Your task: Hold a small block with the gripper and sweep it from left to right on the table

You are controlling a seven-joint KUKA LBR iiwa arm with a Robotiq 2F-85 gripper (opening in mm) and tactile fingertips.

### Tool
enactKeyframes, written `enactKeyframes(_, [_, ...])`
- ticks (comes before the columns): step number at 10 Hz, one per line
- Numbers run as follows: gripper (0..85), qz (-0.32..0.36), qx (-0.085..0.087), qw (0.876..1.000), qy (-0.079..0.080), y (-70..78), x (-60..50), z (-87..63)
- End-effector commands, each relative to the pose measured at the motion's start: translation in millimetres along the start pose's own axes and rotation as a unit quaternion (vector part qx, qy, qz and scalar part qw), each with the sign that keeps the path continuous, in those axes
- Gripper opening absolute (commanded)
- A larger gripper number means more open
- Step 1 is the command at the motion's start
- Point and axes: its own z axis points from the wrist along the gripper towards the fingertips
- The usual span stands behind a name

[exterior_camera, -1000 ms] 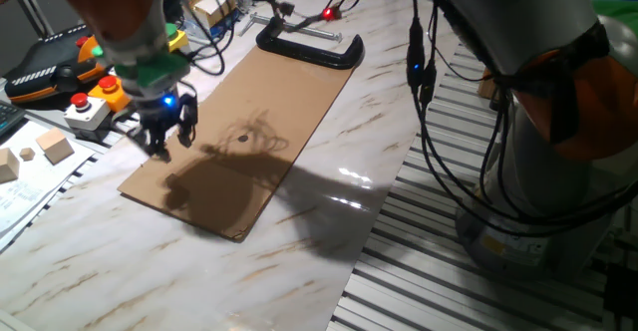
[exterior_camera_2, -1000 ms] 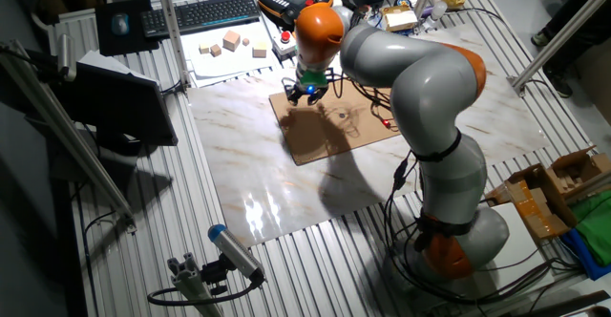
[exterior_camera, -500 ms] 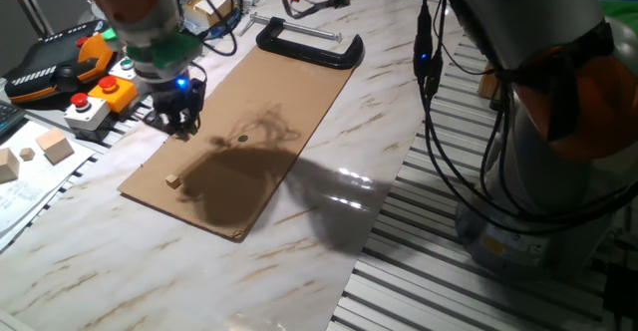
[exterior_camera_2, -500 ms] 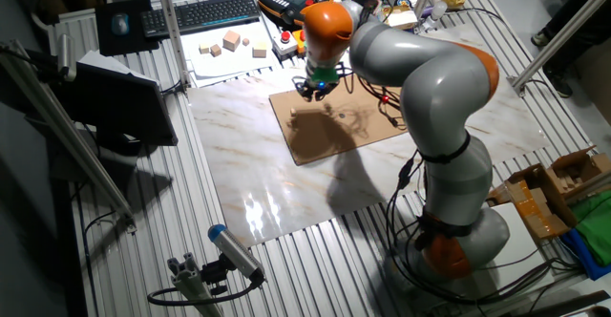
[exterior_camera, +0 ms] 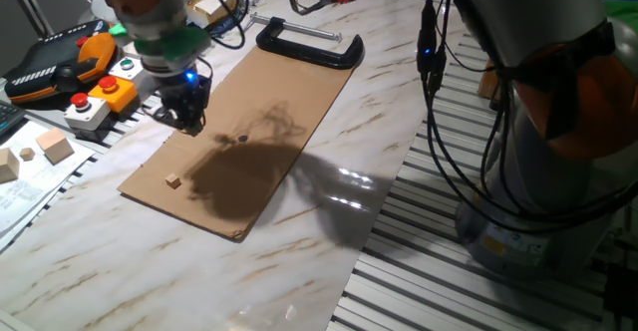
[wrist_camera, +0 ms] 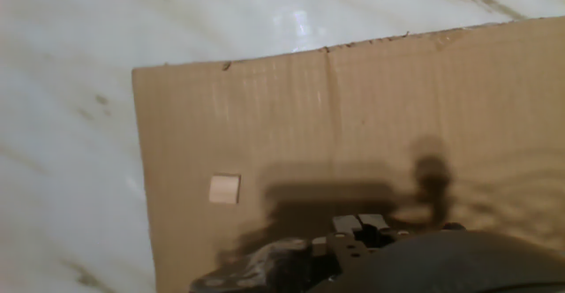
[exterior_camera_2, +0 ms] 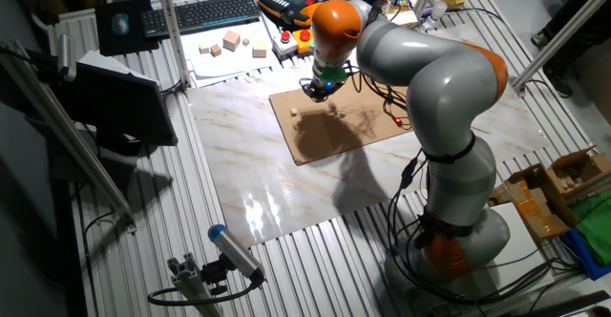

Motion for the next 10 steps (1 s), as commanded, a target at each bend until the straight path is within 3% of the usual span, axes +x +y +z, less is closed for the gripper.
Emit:
enactKeyframes(1, [0.7,-0.015,-0.005,1.0,0.001,-4.1,2.5,-0.1])
enactKeyframes(4, [0.7,-0.042,0.003,0.999,-0.002,-9.8,6.5,-2.7])
enactKeyframes(6, [0.7,-0.052,-0.01,0.999,0.002,-9.9,7.0,-2.9])
enactKeyframes(10, [0.7,-0.058,-0.009,0.998,0.007,-9.6,6.6,-2.7])
